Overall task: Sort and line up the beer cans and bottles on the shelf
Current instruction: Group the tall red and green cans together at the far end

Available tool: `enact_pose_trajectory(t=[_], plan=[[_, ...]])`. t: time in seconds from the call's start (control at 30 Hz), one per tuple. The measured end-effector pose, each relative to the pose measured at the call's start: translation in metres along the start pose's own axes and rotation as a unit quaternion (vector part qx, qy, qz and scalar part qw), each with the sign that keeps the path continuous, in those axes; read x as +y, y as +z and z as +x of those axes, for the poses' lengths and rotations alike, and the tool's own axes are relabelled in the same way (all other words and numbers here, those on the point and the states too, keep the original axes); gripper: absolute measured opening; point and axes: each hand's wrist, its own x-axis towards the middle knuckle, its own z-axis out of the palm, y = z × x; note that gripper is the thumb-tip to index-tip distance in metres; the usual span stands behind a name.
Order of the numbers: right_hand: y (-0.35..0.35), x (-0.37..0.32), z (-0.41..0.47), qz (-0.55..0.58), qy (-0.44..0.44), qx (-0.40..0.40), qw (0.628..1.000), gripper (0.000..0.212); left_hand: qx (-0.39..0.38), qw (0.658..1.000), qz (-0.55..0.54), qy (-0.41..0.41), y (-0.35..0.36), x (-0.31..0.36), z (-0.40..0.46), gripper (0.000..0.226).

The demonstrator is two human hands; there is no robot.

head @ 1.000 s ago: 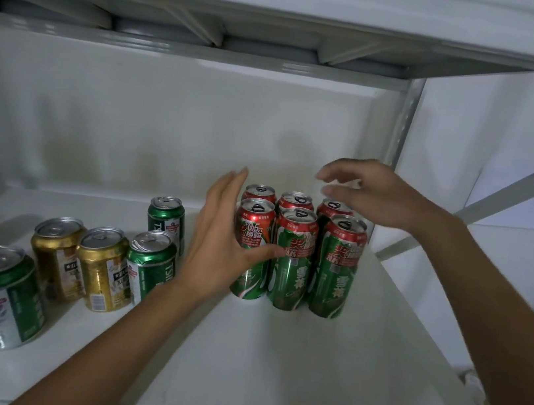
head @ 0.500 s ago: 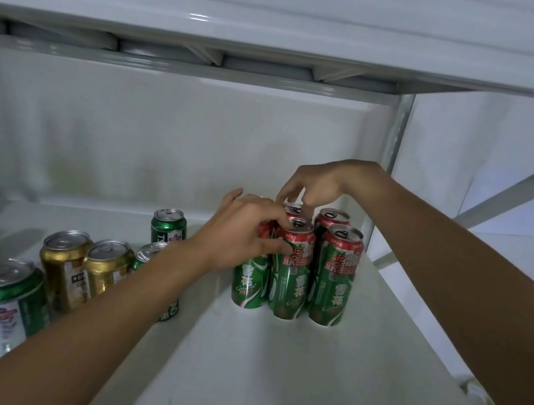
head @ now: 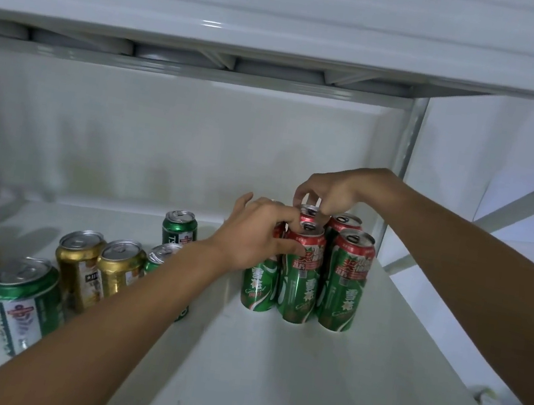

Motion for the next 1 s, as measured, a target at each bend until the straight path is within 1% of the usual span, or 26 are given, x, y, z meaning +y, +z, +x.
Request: enact_pose_trajectory(t=[0.17,0.27,0.37,0.47,0.57,0.63,0.77,0.83,0.93,1.0], plan=[[0.000,0.002,0.001,0.002,-0.003,0.021,1.000,0.061,0.001,1.000,0.022,0.010,0.000,-0.001,0.001,0.023],[0.000,0.003,0.004,0.025,-0.001,0.014,1.000,0.063,-0.007,1.000,0.030,0.005,-0.001,-0.001,0.002,0.024],[-0.001,0.005,0.004,0.073,0.000,0.003,0.997,0.065,-0.022,0.999,0.047,-0.006,-0.004,0.001,0.006,0.029],[0.001,0.009,0.002,0.152,0.003,0.002,0.988,0.071,-0.036,0.995,0.090,-0.019,-0.005,0.007,0.011,0.044],[0.008,0.015,-0.001,0.212,0.002,0.018,0.977,0.074,-0.021,0.997,0.073,-0.026,-0.002,0.011,0.016,0.043],[0.014,0.019,-0.006,0.229,-0.006,0.040,0.973,0.069,-0.008,0.998,0.052,-0.028,0.000,0.009,0.019,0.039],[0.027,0.023,-0.016,0.241,-0.013,0.101,0.965,0.053,0.005,0.999,0.031,-0.027,0.005,0.004,0.021,0.038],[0.031,0.023,-0.020,0.228,-0.016,0.107,0.968,0.050,0.011,0.999,0.031,-0.028,0.005,0.002,0.021,0.039],[0.035,0.027,-0.029,0.202,-0.011,0.115,0.973,0.060,-0.011,0.999,0.040,-0.033,0.000,0.001,0.021,0.041],[0.039,0.031,-0.037,0.219,-0.003,0.122,0.968,0.066,-0.033,0.998,0.041,-0.026,-0.004,0.000,0.021,0.042]])
